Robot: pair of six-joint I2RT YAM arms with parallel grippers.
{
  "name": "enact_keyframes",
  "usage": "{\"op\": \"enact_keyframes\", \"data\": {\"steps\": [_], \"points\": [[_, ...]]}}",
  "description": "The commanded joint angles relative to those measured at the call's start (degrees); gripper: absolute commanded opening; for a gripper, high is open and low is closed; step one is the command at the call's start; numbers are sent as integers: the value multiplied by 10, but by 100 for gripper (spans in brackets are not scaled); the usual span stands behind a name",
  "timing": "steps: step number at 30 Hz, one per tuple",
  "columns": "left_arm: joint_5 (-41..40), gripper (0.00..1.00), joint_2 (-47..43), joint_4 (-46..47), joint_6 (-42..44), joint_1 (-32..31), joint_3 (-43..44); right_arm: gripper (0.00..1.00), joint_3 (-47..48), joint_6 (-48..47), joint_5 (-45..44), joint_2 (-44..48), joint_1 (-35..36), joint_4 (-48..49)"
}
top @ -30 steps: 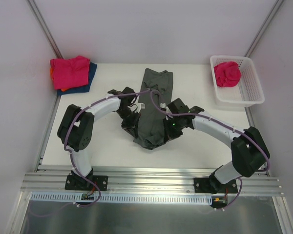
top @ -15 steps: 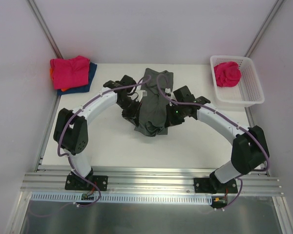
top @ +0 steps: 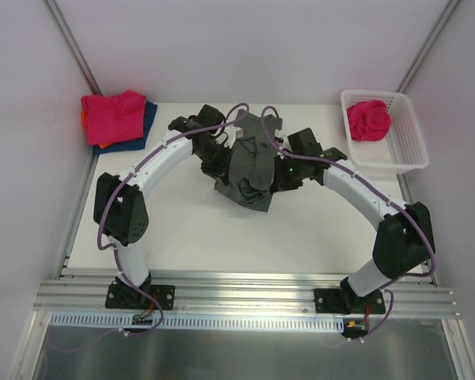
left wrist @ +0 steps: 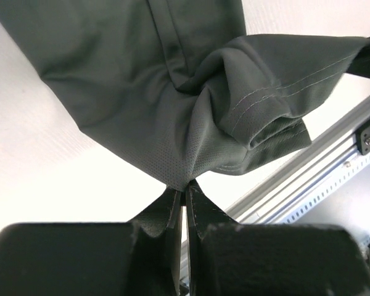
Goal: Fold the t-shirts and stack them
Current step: Fold the folded rectangular tshirt in 1/3 of the way
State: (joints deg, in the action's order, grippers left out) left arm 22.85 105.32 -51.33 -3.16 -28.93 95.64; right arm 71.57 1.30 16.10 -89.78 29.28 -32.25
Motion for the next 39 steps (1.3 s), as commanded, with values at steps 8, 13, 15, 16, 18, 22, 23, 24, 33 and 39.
{"op": "enact_keyframes", "data": {"steps": [8, 13, 15, 16, 18, 22, 23, 24, 33, 39], "points": [[-32, 0, 32, -9, 19, 4, 56, 1, 73, -9, -6, -30, -40, 16], [-47, 0, 65, -4, 18, 19, 92, 1, 105, -9, -1, -58, -43, 21], [-55, 0, 79, -3, 17, 26, 114, 1, 113, -9, 0, -72, -44, 23], [-58, 0, 90, -1, 17, 28, 122, 1, 121, -9, 0, -78, -44, 23], [-65, 0, 103, 2, 15, 31, 143, 1, 130, -9, 0, -88, -44, 24], [-71, 0, 129, 7, 13, 38, 162, 0, 157, -9, -3, -124, -45, 22], [-71, 0, 133, 9, 11, 41, 167, 1, 168, -9, -3, -130, -45, 22], [-71, 0, 138, 10, 10, 42, 170, 1, 175, -9, -4, -137, -46, 21], [-85, 0, 199, 21, 12, 55, 225, 1, 209, -28, -23, -182, -47, 24], [-98, 0, 231, 28, 18, 61, 257, 1, 227, -37, -36, -210, -47, 25]]}}
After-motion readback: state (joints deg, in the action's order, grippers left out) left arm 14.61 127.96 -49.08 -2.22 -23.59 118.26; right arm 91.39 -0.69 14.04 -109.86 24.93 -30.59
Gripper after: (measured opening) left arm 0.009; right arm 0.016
